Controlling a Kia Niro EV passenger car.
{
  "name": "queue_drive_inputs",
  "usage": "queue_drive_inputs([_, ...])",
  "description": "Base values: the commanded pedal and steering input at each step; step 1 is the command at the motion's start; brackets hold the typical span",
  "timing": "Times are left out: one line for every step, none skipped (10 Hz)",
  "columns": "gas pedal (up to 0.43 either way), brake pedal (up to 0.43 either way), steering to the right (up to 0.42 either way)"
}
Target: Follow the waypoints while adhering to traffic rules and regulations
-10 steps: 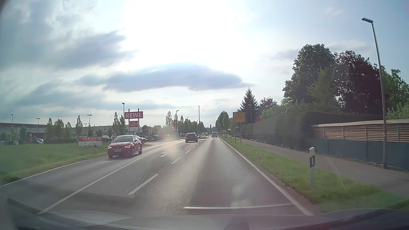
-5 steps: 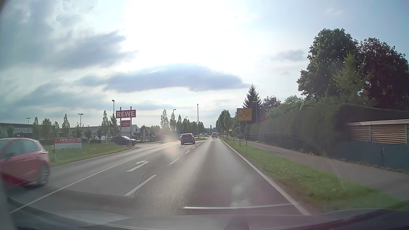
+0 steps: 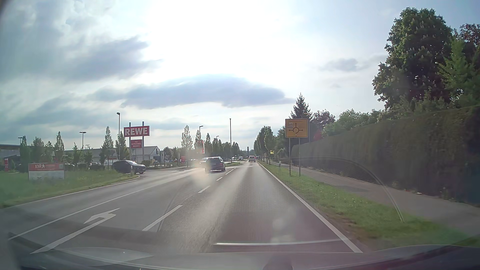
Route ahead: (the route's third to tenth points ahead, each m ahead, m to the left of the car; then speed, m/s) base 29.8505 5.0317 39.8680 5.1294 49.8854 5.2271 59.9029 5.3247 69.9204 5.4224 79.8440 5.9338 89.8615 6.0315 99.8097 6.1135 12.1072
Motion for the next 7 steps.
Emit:
queue_drive_inputs([0.157, 0.0, -0.002])
queue_drive_inputs([0.157, 0.0, -0.002])
queue_drive_inputs([0.157, 0.0, -0.002])
queue_drive_inputs([0.157, 0.0, -0.002])
queue_drive_inputs([0.157, 0.0, -0.002])
queue_drive_inputs([0.157, 0.0, -0.002])
queue_drive_inputs([0.157, 0.0, -0.002])
